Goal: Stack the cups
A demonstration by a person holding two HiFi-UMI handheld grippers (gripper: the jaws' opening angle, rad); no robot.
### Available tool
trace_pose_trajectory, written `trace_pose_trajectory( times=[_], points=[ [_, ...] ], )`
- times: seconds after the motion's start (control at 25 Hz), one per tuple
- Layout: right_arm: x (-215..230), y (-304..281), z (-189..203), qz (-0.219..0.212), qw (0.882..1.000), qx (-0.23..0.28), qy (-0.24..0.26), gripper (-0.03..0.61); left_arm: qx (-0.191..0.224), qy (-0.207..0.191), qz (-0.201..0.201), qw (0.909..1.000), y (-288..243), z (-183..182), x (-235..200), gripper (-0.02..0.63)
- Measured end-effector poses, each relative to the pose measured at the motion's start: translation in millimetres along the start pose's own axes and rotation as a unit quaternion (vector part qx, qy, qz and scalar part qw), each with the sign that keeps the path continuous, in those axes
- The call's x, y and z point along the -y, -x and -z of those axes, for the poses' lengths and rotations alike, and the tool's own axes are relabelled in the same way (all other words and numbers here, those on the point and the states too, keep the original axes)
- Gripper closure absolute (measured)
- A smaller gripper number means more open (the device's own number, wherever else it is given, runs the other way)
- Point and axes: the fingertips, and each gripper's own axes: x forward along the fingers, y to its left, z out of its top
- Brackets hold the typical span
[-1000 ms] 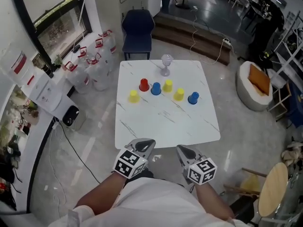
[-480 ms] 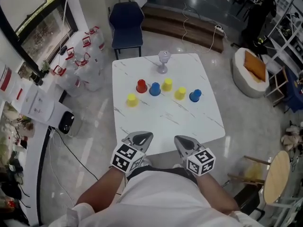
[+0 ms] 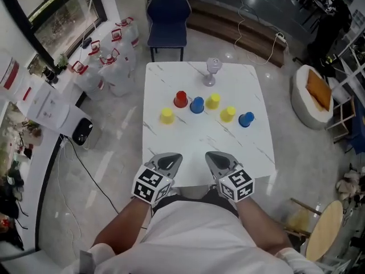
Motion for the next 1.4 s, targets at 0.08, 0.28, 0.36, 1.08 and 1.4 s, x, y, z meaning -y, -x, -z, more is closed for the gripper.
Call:
trace_pose_trajectory(
  times=[0.08,0.28,0.36,1.08,1.4],
  points=[
    [0.3,-14.1,-5.9,-0.02,0.999,-0.009,0.03,0.572,-0.001,0.01,-0.025,0.9996,1.4,2.6,-7.3,0.606],
    [7.6,-65.1,-11.6,-0.062,0.992,-0.029,0.105,0.549,0.005,0.034,-0.085,0.9958,6.9,9.8,-21.2,0.606],
    [11.0,-94.3,-12.5,-0.075,0.99,-0.035,0.118,0.532,0.006,0.047,-0.112,0.9926,15.1,16.1,-26.5,0.606],
    [37.3,-263.8,-8.1,-0.06,0.98,-0.121,0.146,0.325,-0.023,0.106,-0.204,0.9729,80.1,67.0,-47.5,0.604],
    [40.4,-283.0,4.8,-0.044,0.975,-0.151,0.155,0.341,-0.034,0.1,-0.192,0.9757,89.1,69.0,-53.7,0.605]
  ],
)
